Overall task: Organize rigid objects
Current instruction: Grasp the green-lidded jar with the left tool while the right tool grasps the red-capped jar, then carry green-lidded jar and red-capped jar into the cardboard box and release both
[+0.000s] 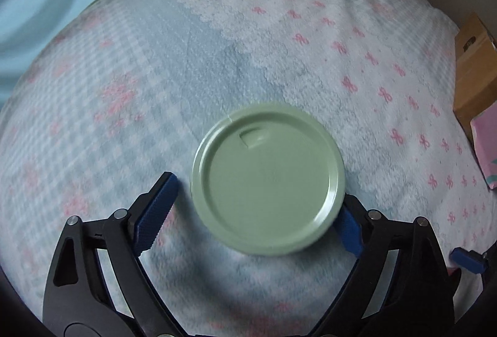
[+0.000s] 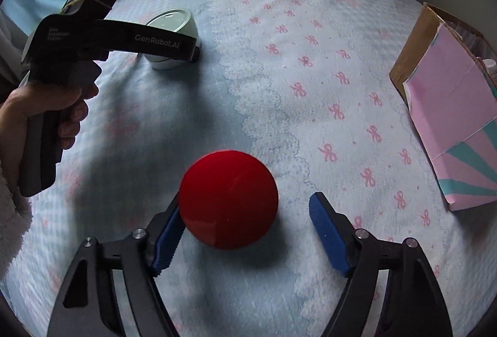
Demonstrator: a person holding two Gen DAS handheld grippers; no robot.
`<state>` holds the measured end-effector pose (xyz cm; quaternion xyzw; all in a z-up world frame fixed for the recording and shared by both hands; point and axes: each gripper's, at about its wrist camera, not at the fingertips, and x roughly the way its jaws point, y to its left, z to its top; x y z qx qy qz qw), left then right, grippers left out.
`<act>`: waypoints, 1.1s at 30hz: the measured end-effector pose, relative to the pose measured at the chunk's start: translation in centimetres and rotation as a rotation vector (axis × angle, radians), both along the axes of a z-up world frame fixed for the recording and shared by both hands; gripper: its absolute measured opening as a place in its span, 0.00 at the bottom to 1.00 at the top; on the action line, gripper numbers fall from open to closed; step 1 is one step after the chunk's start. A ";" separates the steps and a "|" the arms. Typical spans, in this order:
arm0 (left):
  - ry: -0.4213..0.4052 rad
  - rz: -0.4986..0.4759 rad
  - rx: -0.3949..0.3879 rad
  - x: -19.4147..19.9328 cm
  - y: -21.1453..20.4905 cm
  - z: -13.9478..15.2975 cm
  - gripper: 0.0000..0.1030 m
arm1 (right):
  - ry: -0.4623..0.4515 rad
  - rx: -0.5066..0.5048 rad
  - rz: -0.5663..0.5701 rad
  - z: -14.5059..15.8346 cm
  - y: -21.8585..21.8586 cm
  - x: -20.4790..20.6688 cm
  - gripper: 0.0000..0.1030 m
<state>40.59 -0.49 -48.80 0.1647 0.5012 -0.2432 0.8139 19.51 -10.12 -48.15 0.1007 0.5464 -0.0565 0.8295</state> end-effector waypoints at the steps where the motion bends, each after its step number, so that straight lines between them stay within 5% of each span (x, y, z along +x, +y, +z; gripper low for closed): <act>1: 0.000 0.003 -0.014 0.1 0.0 0.0 0.85 | 0.002 0.000 0.009 -0.1 0.2 0.2 0.72; 3: 0.000 -0.002 -0.024 0.5 -0.2 0.1 0.83 | 0.007 -0.006 0.028 -0.1 0.5 0.4 0.72; 9: -0.010 -0.048 -0.034 0.4 -0.6 0.5 0.66 | 0.012 -0.018 0.079 0.2 1.5 1.1 0.49; 21: -0.022 -0.011 -0.059 -0.9 1.0 2.3 0.66 | 0.009 0.005 0.056 0.8 1.1 0.8 0.49; 33: -0.086 0.008 -0.095 -6.5 2.8 11.4 0.66 | -0.087 -0.007 0.033 7.2 -0.4 -2.5 0.49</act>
